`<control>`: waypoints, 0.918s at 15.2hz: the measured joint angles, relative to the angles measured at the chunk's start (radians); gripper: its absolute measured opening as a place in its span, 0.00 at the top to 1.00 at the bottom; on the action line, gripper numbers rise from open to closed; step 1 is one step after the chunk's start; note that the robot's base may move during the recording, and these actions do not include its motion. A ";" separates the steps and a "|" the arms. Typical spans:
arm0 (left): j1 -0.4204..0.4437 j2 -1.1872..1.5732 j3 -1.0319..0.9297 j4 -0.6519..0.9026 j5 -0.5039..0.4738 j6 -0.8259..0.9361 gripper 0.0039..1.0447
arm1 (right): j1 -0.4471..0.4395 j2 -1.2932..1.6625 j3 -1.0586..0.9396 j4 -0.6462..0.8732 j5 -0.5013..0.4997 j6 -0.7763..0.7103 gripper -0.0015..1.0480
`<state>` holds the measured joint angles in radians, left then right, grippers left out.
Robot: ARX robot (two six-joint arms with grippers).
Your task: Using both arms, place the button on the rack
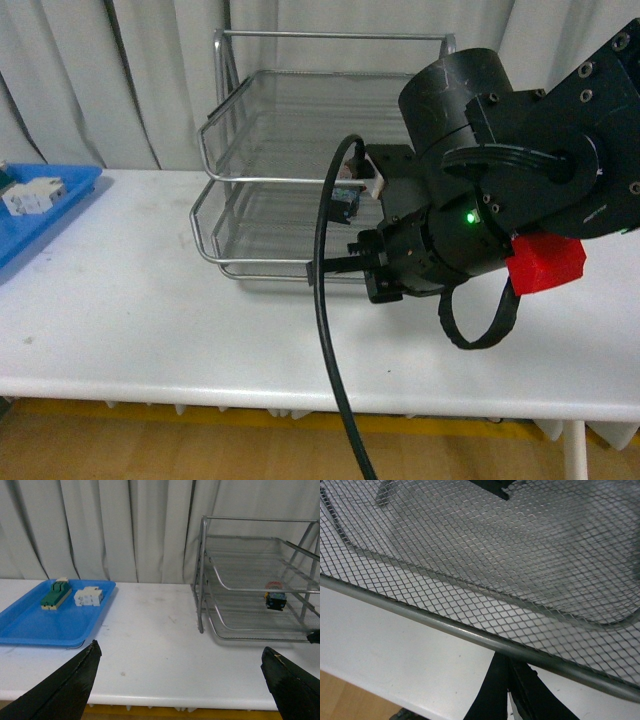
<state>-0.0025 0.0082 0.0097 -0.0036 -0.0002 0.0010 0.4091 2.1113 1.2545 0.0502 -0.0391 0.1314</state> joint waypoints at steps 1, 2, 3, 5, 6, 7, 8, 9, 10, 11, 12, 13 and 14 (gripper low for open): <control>0.000 0.000 0.000 0.000 0.000 0.000 0.06 | -0.014 0.012 0.036 -0.011 0.002 -0.003 0.98; 0.000 0.000 0.000 0.000 0.000 0.000 0.06 | -0.031 0.029 0.071 -0.018 0.011 -0.015 0.98; 0.000 0.000 0.000 0.000 0.000 0.000 0.06 | -0.045 0.043 0.095 -0.023 0.018 -0.021 0.98; 0.000 0.000 0.000 0.000 0.000 0.000 0.06 | -0.065 0.063 0.131 -0.040 0.021 -0.030 0.98; 0.000 0.000 0.000 0.000 0.000 0.000 0.06 | -0.070 0.071 0.148 -0.043 0.023 -0.036 0.98; 0.000 0.000 0.000 0.000 0.000 0.000 0.06 | -0.070 0.080 0.168 -0.045 0.025 -0.046 0.98; 0.000 0.000 0.000 0.000 0.000 0.000 0.06 | -0.070 0.090 0.181 -0.054 0.025 -0.047 0.98; 0.000 0.000 0.000 0.000 0.000 0.000 0.06 | -0.073 0.103 0.192 -0.060 0.027 -0.047 0.98; 0.000 0.000 0.000 0.000 0.000 0.000 0.06 | -0.080 0.113 0.200 -0.064 0.033 -0.048 0.98; 0.000 0.000 0.000 0.000 0.000 0.000 0.06 | -0.087 0.114 0.199 -0.065 0.036 -0.047 0.98; 0.000 0.000 0.000 0.000 0.000 0.000 0.06 | -0.089 0.114 0.193 -0.057 0.035 -0.046 0.98; 0.000 0.000 0.000 0.000 0.000 0.000 0.06 | -0.088 0.101 0.168 -0.033 0.035 -0.042 0.98; 0.000 0.000 0.000 0.000 0.000 0.000 0.06 | -0.081 0.067 0.128 -0.019 0.022 -0.032 0.98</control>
<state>-0.0025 0.0086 0.0097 -0.0036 -0.0002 0.0010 0.3283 2.1784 1.3827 0.0311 -0.0170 0.0994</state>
